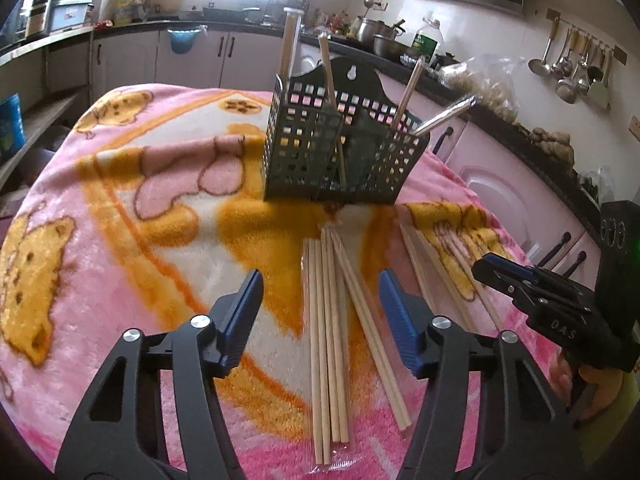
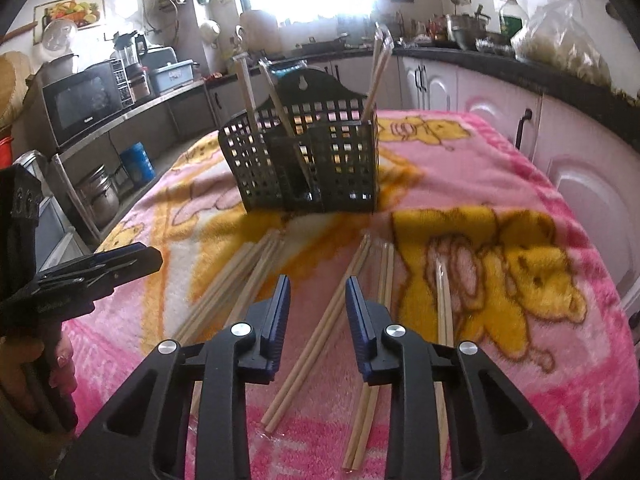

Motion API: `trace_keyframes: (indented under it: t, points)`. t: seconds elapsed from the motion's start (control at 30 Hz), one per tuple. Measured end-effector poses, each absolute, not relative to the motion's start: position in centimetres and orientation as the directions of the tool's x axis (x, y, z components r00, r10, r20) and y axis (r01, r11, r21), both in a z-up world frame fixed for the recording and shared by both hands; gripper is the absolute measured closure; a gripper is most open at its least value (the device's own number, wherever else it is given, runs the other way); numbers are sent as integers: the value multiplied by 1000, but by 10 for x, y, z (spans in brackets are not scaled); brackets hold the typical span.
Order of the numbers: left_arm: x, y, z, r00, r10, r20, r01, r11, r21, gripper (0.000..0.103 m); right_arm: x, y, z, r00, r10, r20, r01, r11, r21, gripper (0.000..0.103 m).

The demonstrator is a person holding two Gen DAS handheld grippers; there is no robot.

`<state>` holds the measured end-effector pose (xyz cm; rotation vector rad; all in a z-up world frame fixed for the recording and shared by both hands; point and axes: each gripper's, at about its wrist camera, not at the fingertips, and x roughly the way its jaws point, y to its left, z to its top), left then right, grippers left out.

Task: Organize utensils
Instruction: 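Withdraw both grippers from the caddy toward the loose chopsticks on the blanket, then lower the left gripper and grasp a chopstick while the right gripper grasps another chopstick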

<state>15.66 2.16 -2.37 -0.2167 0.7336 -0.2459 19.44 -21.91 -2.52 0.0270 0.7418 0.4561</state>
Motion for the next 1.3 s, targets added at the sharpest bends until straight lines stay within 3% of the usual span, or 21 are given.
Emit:
trace_keyframes:
  t: [0.23,0.47,0.73,0.93,1.3]
  points:
    - [164,20,-40,672,-305,-675,137,947,-291,67,202,-215,-38,593,421,-686,-394,895,209,80]
    - [178,19,-55,624,-310,-717,134,947,-294,73,213,-212,-44,552,428,-716,-387,892,234,82]
    - [199,18,-61,579,-346,-738,133,933,-333,89,231,-211,-53,516,413,-751,-359,900,248,82]
    - [217,19,-68,538,-393,-746,121,911,-393,92,250,-210,-61,465,406,-787,-320,906,278,82]
    - [240,21,-73,507,-390,-768,100,912,-398,92,276,-207,-67,427,416,-803,-280,905,320,81]
